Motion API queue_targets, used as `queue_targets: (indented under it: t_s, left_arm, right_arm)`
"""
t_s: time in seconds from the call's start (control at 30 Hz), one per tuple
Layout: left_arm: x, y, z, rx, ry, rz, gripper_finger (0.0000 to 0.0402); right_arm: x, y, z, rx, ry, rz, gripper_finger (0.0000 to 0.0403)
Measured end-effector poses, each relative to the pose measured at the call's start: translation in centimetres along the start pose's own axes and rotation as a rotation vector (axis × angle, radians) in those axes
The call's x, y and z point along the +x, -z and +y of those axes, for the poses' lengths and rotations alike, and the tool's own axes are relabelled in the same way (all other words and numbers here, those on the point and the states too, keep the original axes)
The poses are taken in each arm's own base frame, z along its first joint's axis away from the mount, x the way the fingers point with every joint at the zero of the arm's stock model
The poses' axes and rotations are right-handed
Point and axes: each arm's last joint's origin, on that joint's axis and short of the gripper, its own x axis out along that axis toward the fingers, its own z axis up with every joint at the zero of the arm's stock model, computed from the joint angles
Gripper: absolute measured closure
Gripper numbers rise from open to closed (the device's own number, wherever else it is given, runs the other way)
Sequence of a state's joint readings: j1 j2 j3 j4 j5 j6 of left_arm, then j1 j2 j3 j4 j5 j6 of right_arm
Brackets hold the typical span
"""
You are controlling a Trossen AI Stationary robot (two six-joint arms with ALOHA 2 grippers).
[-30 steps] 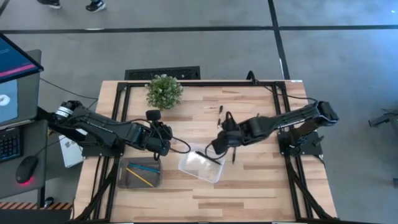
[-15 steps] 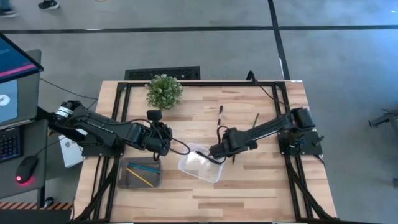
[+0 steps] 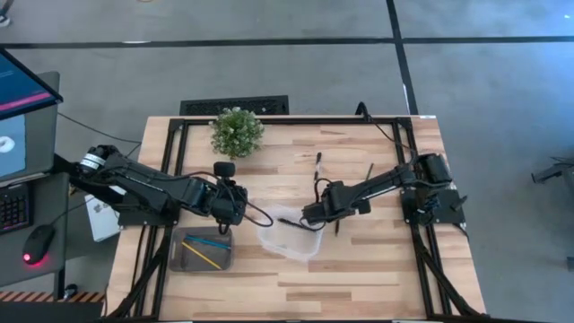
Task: Sort pens & pencils
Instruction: Put the bottom black pen into the transparent bin
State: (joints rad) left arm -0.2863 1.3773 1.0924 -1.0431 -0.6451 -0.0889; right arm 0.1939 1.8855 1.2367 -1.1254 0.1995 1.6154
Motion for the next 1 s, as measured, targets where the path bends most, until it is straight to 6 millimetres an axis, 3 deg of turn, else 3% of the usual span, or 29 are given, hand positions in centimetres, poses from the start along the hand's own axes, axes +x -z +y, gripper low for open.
queue_targets:
  t_s: [0.3,0.53,0.8,1.0]
  left_arm:
    - [0.0,0.0,0.0,0.003,0.001,-0.005,0.0365]
    - [0.0,-0.1,0.0,0.011,0.000,-0.005,0.0365]
    - [0.0,-0.1,0.0,0.014,0.000,-0.005,0.0365]
    - [0.0,0.0,0.0,0.026,-0.001,-0.005,0.0365]
  right_arm:
    - [-1.9,0.9,-1.2,0.003,-0.074,-0.056,0.0284]
    - [-2.1,1.2,-1.6,-0.095,-0.055,-0.099,0.0283]
    - [-2.2,1.2,-1.3,-0.060,-0.089,-0.073,0.0281]
    - [-2.2,1.2,-1.3,-0.060,-0.090,-0.070,0.0232]
